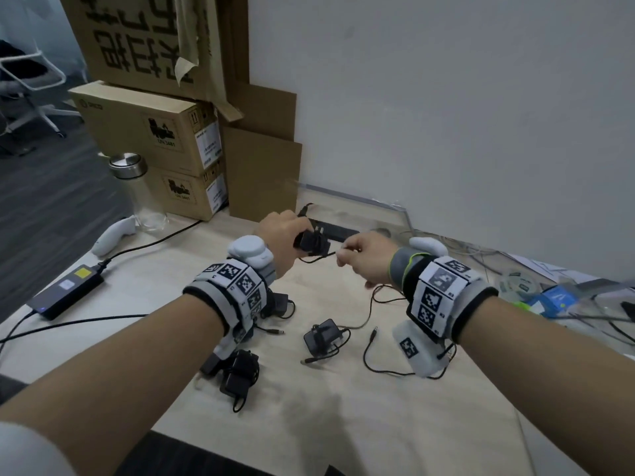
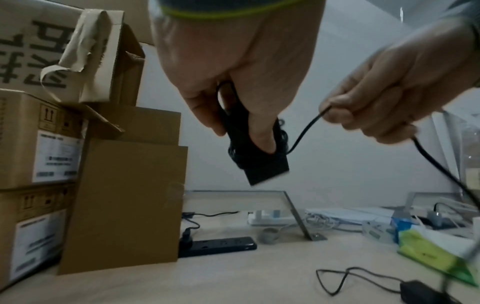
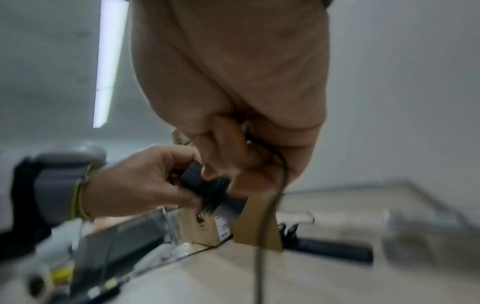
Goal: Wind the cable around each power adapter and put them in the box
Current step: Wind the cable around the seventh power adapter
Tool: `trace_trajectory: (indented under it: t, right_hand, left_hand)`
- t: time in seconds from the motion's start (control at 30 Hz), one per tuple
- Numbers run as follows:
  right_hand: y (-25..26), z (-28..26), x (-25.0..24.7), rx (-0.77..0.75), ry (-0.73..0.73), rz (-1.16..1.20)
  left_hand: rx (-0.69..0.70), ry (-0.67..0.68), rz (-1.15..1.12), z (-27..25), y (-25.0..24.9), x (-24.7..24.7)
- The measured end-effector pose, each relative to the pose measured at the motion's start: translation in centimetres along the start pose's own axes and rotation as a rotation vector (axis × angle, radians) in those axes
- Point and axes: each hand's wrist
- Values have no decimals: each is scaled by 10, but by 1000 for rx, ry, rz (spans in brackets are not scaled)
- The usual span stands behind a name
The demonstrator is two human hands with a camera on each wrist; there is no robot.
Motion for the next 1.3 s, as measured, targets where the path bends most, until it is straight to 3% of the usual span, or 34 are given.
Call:
trace_trajectory:
  t: [0.07, 0.13, 0.3, 0.43, 0.57, 0.7, 0.8, 1.0, 1.1, 1.3]
  right_hand:
    - [0, 4, -8, -78, -116, -113]
    - [-4, 9, -14, -78, -185, -41]
    - [-14, 11, -20, -67, -340, 206]
    - [-22, 11, -12, -8, -310, 314]
    - [-22, 15, 7, 62, -236, 476]
    - [-12, 9, 24, 52, -109, 518]
    - [-3, 7, 33, 65, -34, 492]
    - [1, -2, 38, 129, 58, 632]
    - [4, -3, 39, 111, 54, 503]
    - [5, 4, 22, 57, 70, 319]
  left_hand:
    - [20, 184, -31, -4, 5, 2]
    - [-21, 336, -176, -11, 5, 3]
    - [-89, 339, -514, -20, -7, -5]
    - [-99, 409, -880, -21, -15, -16]
    - [-184, 311, -1228, -19, -15, -19]
    - [-336, 40, -1483, -12, -24, -12]
    - [-352, -121, -1324, -7, -27, -5]
    - [-283, -319, -901, 0, -21, -3]
    - [-178, -272, -693, 1, -15, -3]
    - [18, -42, -277, -3, 1, 2]
Point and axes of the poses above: each hand's wrist, its own z-axis towards the middle knuckle, its own x-axis out of the palm, y = z × x, and after that the axes turned 3 degrees about -z, right-handed
